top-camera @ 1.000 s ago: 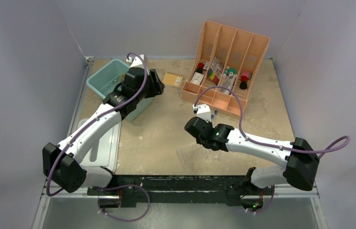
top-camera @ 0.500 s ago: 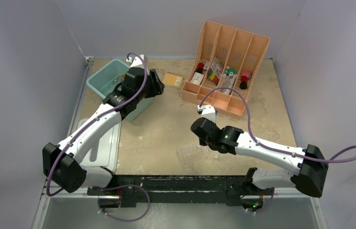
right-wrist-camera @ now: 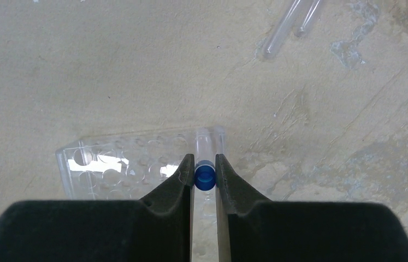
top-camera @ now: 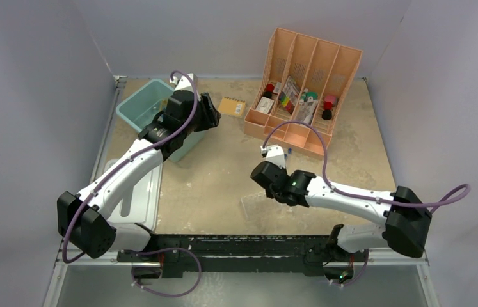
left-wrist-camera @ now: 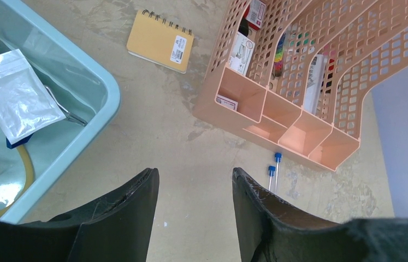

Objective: Organize the chemistry lab equipment

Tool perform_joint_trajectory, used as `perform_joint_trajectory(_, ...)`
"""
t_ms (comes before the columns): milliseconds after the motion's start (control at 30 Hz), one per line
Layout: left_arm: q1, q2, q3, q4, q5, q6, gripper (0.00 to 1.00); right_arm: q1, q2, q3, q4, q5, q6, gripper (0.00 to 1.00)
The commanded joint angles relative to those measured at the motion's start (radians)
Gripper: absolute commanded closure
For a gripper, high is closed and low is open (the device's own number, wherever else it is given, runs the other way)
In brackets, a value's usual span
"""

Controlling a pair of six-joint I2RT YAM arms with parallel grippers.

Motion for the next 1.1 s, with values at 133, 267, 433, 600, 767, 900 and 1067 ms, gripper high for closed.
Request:
perform_joint_trajectory(133, 0.007, -0.005, 0.004, 0.015, -0.013, 0.019, 0.49, 0.000, 0.057, -0.001, 0.200, 0.152, -0.089, 0.91)
perform_joint_trajectory(267, 0.007, -0.008, 0.002, 0.015, -0.018, 0.019, 0.49, -0.017, 0.086, 0.003, 0.275, 0.157, -0.118, 0.92)
perform_joint_trajectory(433, 0.007, -0.011, 0.001, 0.011, -0.023, 0.024, 0.49, -0.051, 0.095, 0.000, 0.328, 0.108, -0.132, 0.92)
perform_joint_trajectory(600, 0.007, -0.017, -0.002, 0.007, -0.028, 0.030, 0.49, -0.068, 0.128, 0.057, 0.224, 0.080, -0.126, 0.91)
perform_joint_trajectory(767, 0.007, -0.017, -0.003, 0.006, -0.030, 0.034, 0.49, -0.106, 0.166, 0.098, 0.157, -0.001, -0.126, 0.91)
perform_joint_trajectory(900, 0.007, -0.015, -0.004, 0.009, -0.028, 0.035, 0.49, -0.137, 0.175, 0.101, 0.154, -0.033, -0.127, 0.91)
perform_joint_trajectory(1067, 0.008, -0.012, -0.004, 0.007, -0.026, 0.034, 0.49, -0.155, 0.215, 0.143, 0.118, -0.040, -0.152, 0.90)
